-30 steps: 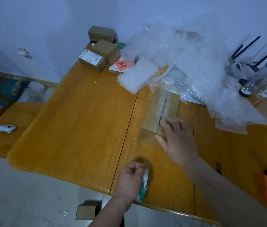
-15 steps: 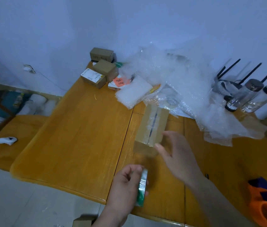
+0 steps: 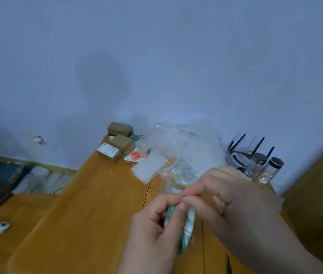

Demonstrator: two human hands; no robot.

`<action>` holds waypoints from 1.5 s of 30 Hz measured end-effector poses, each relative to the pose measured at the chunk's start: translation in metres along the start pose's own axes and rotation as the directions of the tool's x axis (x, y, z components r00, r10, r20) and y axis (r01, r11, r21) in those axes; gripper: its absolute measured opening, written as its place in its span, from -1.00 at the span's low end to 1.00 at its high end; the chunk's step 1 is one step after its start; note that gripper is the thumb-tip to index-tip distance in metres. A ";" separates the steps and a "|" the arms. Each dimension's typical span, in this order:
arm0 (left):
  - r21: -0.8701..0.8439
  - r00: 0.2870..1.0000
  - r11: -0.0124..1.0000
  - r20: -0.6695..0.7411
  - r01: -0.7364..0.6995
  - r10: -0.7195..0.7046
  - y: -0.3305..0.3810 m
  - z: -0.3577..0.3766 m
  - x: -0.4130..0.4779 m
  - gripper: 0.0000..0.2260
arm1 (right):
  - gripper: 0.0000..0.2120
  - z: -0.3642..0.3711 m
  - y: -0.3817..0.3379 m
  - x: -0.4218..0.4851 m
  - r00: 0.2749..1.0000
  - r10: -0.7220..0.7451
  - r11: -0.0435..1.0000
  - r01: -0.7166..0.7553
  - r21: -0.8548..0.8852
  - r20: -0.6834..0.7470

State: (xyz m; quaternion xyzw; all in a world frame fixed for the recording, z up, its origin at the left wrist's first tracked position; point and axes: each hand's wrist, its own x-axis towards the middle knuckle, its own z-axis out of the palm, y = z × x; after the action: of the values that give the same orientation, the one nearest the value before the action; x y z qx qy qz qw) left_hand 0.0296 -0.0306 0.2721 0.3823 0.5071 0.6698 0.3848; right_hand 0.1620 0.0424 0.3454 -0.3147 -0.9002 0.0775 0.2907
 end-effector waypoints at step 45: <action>0.403 0.906 0.811 0.184 -0.423 0.381 0.043 -0.018 0.008 -0.75 | -0.74 -0.094 -0.065 0.044 0.950 0.237 0.971 -0.229 -0.064 0.202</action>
State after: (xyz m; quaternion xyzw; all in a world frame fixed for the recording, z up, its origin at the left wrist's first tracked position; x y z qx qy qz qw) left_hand 0.0040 -0.0383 0.3117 0.5878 0.5323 0.5871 0.1629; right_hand 0.1543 0.0137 0.4643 -0.4146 -0.8837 0.1257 0.1773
